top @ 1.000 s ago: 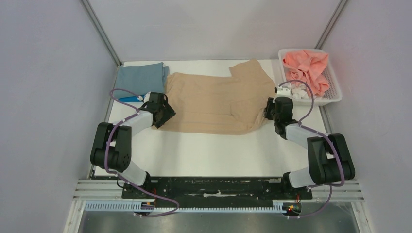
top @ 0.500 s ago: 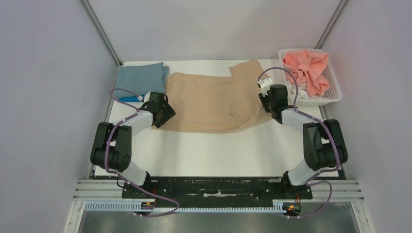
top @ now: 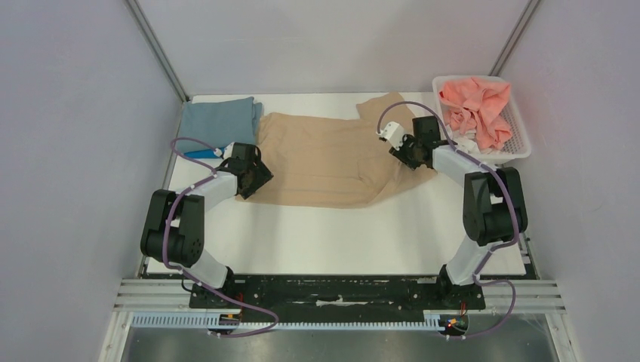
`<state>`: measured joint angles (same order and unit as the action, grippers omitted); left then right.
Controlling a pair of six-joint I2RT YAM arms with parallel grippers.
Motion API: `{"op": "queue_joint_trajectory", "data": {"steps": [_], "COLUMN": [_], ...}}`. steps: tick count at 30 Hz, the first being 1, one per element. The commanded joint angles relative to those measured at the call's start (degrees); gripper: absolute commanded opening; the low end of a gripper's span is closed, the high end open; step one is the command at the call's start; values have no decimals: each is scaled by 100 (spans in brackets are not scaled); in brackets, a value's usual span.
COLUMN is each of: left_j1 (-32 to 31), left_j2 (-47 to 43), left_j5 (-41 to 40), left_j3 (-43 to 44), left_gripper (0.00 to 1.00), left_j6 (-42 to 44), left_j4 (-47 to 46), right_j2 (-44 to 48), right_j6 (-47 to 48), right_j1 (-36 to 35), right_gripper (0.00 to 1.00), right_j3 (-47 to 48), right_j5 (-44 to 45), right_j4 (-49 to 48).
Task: Fold and stack the t-shirts
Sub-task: Fold the flattened tshirt in 1/3 of the way
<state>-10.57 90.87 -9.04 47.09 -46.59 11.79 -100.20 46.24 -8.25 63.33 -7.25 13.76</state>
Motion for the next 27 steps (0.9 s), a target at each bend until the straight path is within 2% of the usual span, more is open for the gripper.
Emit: {"op": "queue_joint_trajectory", "data": {"steps": [1,4,6,11,15,17,20,22,24,27], "left_j1": [54,55,50,53,50,55,55,54,55,55], "left_j2": [297,316,314,323,324,312,317,305,305,305], "left_j5": [-222,-233,-230,-230,-240,-252,-251,-252,-250,-250], "left_j3": [-134,-130,-130,-130,-130,-138,-134,-143,-143,-142], "left_gripper": [76,76,76,75,75,75,75,75,75,75], "left_j6": [238,238,238,242,238,230,221,216,214,220], "left_j4": [561,568,561,567,561,564,573,570,561,568], "right_j2": [-232,-425,-352,414,924,1148,1540,1766,2000,2413], "right_j6": [719,698,577,-780,-2442,-3254,-3509,-3614,-3646,-3708], "right_j1": [2,3,4,92,482,487,488,606,783,1428], "right_gripper": [25,10,0,0,0,0,0,0,0,0], "right_j3": [408,725,623,-306,-394,-737,-1337,-1617,-1871,-2308], "right_j5": [-197,-246,-208,783,-40,4,-316,-129,-466,-1008], "right_j4": [700,1315,1191,-316,391,750,1036,1284,1390,1205]}}
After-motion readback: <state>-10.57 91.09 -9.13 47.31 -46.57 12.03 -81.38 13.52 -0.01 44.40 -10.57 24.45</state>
